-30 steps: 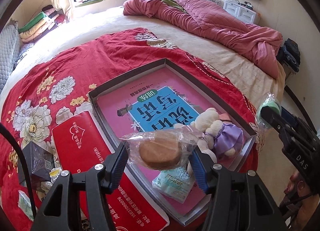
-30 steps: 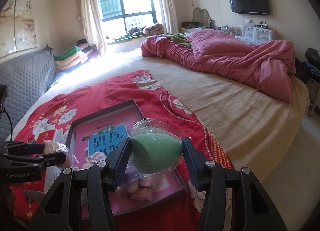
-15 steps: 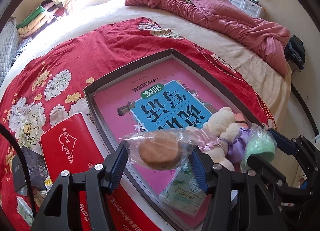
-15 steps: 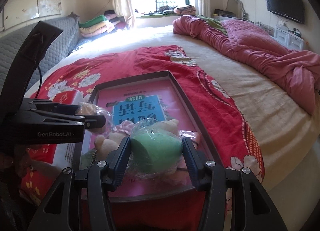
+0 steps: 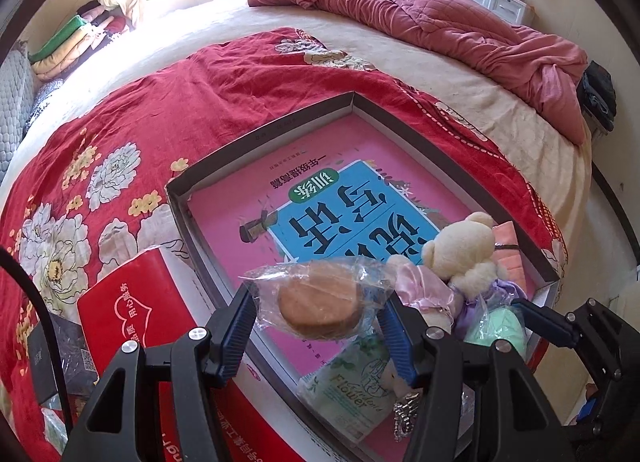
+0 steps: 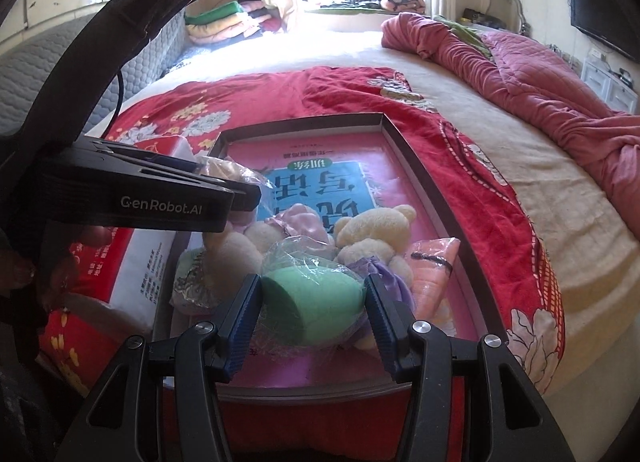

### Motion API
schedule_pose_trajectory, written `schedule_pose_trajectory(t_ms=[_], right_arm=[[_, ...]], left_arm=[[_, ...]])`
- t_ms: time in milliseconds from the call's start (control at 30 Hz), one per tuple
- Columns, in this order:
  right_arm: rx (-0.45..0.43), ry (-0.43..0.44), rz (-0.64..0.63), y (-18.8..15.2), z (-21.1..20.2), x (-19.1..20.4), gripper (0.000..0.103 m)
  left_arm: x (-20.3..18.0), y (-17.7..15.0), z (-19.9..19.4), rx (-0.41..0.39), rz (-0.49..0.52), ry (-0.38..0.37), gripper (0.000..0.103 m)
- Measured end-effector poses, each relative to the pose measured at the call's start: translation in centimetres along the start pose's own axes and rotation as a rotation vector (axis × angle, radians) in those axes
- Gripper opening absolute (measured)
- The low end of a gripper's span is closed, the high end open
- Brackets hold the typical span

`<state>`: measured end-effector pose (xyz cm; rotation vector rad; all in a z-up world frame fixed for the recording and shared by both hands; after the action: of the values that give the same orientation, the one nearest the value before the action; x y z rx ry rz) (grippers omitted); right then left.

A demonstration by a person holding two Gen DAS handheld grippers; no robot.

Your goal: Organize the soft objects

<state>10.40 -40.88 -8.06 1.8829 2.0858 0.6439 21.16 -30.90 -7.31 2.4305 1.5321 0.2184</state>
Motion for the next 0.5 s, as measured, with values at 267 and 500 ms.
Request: schedule_pose_trajectory(t_ms=[267,500], right_arm=[[0.026,0.006,-0.017,-0.4,0.5,0.2,0.054],[0.041,0.014,-0.040,-0.5,1.1,0.6,0.055]], left_arm=[[-0.1,0.7,0.8,0.024,0.004,-0.003,0.060],[-0.5,1.1,1.9,0.093,0.024,0.035,0.060]])
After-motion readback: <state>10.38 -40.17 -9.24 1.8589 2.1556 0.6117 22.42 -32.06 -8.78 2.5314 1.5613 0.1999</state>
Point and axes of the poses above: each gripper's, at about its wrist camera, not at the fingertips, and z roughly the way its jaws point, x to its left, y to its top, the point moved 5 cm from there along z, roughly the way its jaws point, and after that the axes turned 11 degrees about x, right-handed, at the moved point
